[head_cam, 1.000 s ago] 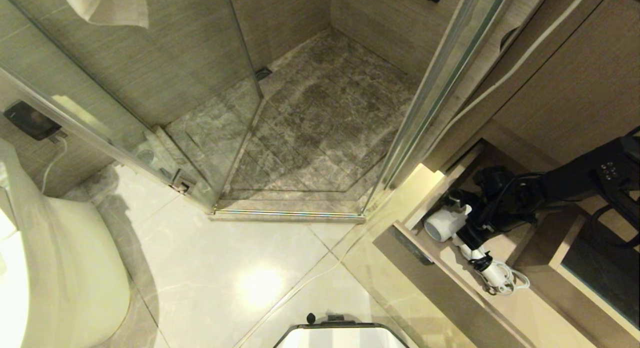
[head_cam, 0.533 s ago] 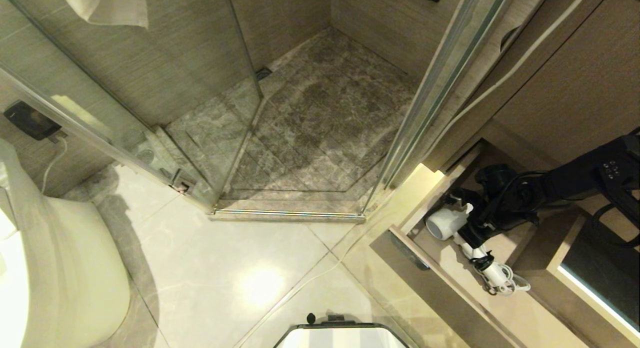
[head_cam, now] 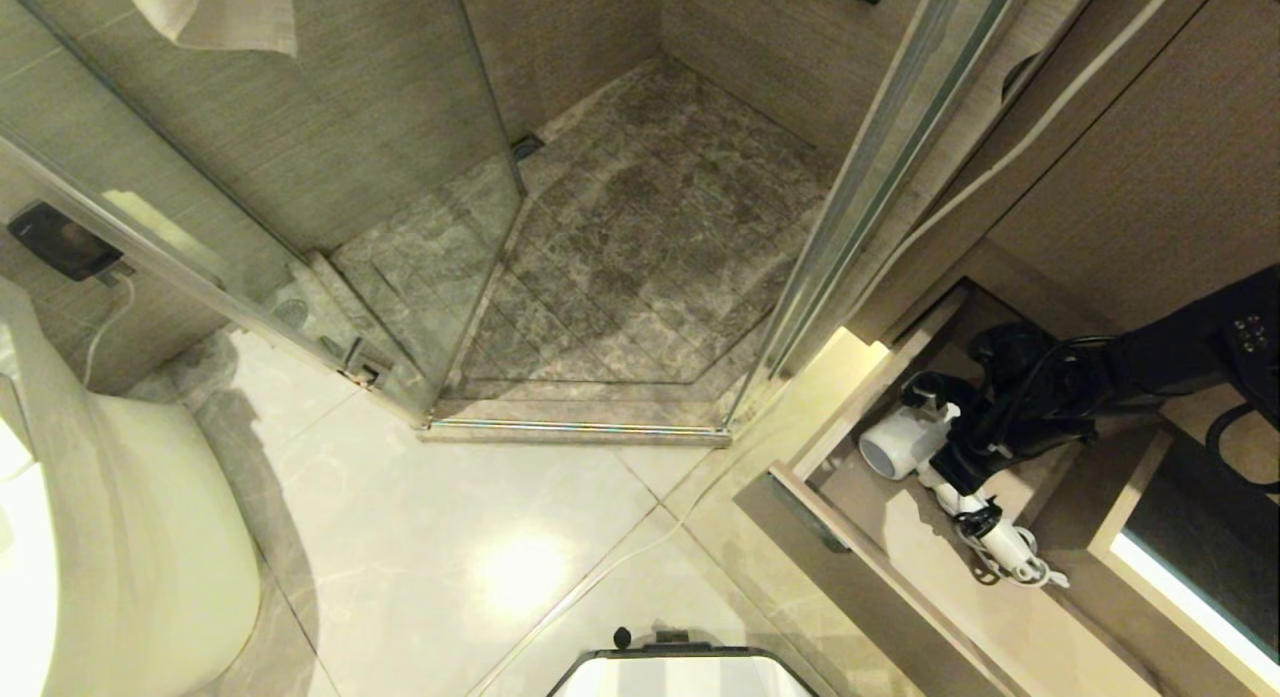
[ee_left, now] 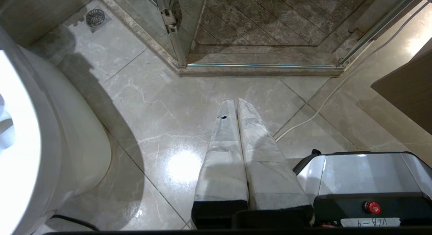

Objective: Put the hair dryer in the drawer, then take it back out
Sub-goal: Pick up the hairdryer

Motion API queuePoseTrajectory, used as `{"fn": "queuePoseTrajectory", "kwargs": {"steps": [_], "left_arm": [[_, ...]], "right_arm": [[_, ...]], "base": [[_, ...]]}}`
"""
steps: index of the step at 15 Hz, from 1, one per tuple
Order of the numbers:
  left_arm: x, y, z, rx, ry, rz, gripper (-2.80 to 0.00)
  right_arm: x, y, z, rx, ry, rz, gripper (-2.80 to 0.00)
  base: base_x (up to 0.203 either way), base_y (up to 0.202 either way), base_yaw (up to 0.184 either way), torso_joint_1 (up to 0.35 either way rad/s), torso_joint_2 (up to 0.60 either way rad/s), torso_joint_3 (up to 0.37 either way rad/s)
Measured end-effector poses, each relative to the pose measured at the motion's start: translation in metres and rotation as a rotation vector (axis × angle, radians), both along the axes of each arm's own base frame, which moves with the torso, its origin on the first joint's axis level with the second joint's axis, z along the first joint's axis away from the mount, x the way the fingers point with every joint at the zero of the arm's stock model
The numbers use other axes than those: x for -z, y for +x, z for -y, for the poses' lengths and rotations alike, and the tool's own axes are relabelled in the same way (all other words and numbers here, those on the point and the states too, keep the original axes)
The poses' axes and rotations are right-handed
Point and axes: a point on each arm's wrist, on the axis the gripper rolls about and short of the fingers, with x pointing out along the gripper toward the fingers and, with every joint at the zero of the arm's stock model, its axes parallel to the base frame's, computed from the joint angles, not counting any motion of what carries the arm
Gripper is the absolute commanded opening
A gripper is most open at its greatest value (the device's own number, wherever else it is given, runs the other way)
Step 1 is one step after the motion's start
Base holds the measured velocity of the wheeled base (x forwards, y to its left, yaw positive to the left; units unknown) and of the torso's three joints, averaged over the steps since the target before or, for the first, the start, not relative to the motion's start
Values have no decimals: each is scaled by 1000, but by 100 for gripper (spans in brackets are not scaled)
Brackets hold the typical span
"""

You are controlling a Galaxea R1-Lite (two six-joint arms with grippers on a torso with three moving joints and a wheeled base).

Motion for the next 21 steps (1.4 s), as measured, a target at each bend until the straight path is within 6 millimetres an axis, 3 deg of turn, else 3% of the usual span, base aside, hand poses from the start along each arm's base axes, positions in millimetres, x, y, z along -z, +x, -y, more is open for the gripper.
{"fn": "queuePoseTrajectory", "kwargs": {"steps": [13,21], "left_arm": [[0,0,0,0,0,0,-280],[0,0,0,0,0,0,-280]], "right_arm": [[-32,-31,4,1,-3,-63,-280],[-49,-40,1,-7,-3,-31,-280]], "base": [[0,0,0,0,0,0],[0,0,0,0,0,0]]}}
